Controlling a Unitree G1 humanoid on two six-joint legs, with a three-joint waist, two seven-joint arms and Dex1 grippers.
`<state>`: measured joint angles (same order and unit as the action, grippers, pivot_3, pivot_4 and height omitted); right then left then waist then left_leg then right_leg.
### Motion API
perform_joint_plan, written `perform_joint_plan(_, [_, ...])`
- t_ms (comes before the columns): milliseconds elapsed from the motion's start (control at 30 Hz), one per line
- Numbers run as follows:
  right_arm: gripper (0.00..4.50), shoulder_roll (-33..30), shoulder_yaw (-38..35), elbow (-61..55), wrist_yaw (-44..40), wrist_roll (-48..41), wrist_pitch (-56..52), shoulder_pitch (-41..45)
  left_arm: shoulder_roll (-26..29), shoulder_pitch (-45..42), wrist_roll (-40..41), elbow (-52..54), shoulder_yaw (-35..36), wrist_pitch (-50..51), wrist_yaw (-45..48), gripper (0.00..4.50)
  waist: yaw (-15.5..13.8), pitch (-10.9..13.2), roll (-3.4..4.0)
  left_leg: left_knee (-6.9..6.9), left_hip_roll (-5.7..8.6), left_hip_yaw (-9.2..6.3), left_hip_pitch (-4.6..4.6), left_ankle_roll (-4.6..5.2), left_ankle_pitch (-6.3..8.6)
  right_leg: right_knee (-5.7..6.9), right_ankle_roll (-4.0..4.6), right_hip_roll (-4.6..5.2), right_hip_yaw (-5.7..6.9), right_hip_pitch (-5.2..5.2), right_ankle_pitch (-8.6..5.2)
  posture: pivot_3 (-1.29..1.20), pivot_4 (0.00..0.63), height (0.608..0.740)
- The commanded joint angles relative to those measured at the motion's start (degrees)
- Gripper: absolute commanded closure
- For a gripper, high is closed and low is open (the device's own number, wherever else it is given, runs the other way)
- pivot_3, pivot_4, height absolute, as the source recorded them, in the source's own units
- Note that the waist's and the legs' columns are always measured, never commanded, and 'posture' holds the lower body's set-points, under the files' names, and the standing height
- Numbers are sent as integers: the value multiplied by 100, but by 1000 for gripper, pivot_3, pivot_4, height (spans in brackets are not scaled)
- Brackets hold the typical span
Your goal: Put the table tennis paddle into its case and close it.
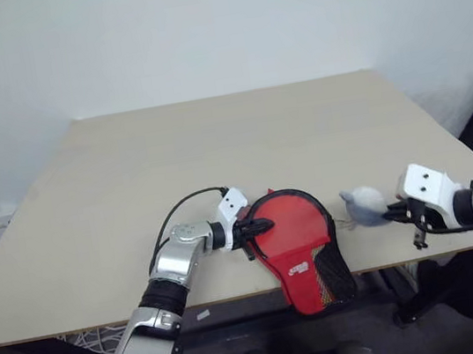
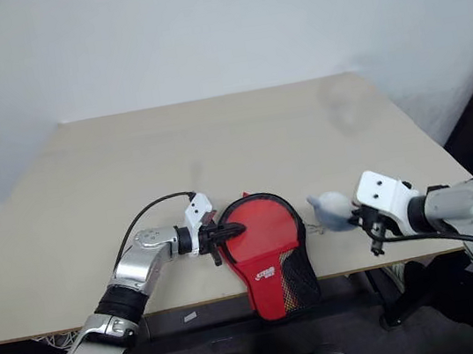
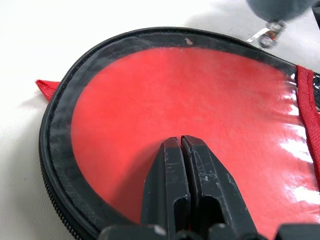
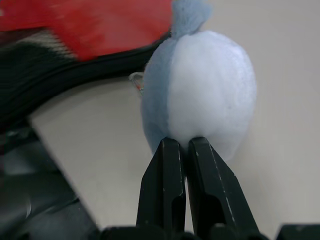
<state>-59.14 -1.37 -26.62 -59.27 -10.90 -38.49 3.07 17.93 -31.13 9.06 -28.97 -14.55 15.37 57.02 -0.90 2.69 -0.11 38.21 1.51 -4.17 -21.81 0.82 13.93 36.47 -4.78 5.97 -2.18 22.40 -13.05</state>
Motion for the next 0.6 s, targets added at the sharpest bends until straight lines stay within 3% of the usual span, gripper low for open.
perform_joint_plan(33, [4461, -328, -357, -311, -391, -225, 263, -256, 15, 30, -295, -377, -162, 47, -15, 4500, 8, 1, -2, 0, 0, 1, 0, -3, 3, -1, 0, 0, -2, 0, 0, 0, 0, 698])
perform_joint_plan(600, [4461, -1054, -750, -717, -1443, -700, 1174, -1272, -275, -226, -523, -777, -286, -248, 115, 4500, -172, -1, -3, 3, 2, -5, -18, 10, 29, -73, -11, 1, 8, -6, 7, 0, 0, 698])
